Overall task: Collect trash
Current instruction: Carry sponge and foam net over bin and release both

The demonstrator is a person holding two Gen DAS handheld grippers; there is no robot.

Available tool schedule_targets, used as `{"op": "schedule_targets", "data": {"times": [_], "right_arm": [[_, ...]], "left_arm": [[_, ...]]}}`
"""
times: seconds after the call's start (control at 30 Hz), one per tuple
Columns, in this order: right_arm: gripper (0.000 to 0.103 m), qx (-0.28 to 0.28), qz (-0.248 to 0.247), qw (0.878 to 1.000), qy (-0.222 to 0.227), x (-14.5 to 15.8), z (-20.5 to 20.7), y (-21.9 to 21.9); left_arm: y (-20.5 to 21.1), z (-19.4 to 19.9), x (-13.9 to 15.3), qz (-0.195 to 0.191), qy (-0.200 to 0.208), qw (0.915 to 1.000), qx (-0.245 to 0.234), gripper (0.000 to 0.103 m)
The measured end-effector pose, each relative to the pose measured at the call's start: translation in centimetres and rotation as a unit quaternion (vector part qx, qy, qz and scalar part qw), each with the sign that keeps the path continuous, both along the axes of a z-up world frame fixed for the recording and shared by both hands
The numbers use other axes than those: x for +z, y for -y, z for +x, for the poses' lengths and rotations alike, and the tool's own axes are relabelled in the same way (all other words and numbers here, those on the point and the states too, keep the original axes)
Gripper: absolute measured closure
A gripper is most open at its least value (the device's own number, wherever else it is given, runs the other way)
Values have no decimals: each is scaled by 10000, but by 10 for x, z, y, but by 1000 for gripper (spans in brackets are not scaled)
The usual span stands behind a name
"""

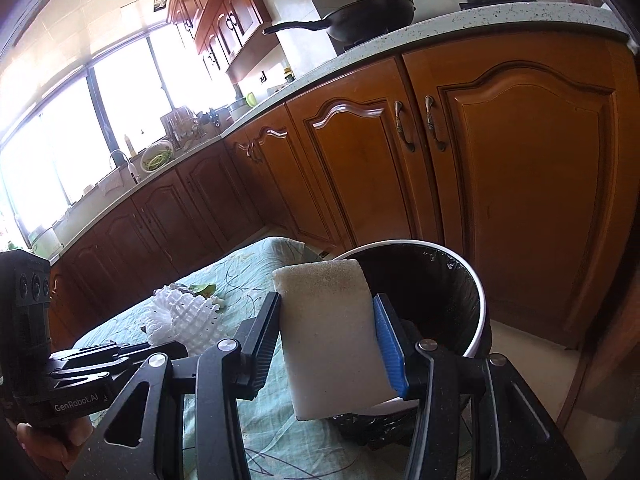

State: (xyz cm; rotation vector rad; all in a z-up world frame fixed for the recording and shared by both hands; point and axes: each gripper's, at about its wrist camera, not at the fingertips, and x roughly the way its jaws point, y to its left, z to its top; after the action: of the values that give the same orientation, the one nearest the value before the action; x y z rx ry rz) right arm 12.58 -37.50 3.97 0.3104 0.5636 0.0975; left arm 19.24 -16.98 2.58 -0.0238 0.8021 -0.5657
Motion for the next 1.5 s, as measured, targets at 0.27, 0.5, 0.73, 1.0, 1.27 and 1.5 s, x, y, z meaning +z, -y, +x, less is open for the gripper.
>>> {"op": "schedule_targets", "data": {"times": [0.27, 0.5, 0.73, 1.0, 1.27, 1.5], "right_arm": [[55, -169, 124, 9998, -32, -3, 15, 16], [55, -288, 106, 9995, -114, -10, 26, 23], [54, -395, 115, 9988, -248, -19, 40, 31], [53, -415, 161, 9982, -394, -30, 50, 36], [48, -411, 156, 9980, -451, -32, 59, 40], [27, -460, 266, 9980, -335, -31, 52, 47]], "left_arm": [[23, 14, 0, 110, 38, 9998, -182, 87], [41, 32, 0, 199, 46, 9993, -319, 87], [61, 47, -8, 299, -66, 9985, -459, 87], [80, 60, -23, 461, -223, 9974, -502, 87], [95, 67, -33, 592, -331, 9958, -609, 85], [97, 67, -36, 574, -353, 9958, -616, 57]]}}
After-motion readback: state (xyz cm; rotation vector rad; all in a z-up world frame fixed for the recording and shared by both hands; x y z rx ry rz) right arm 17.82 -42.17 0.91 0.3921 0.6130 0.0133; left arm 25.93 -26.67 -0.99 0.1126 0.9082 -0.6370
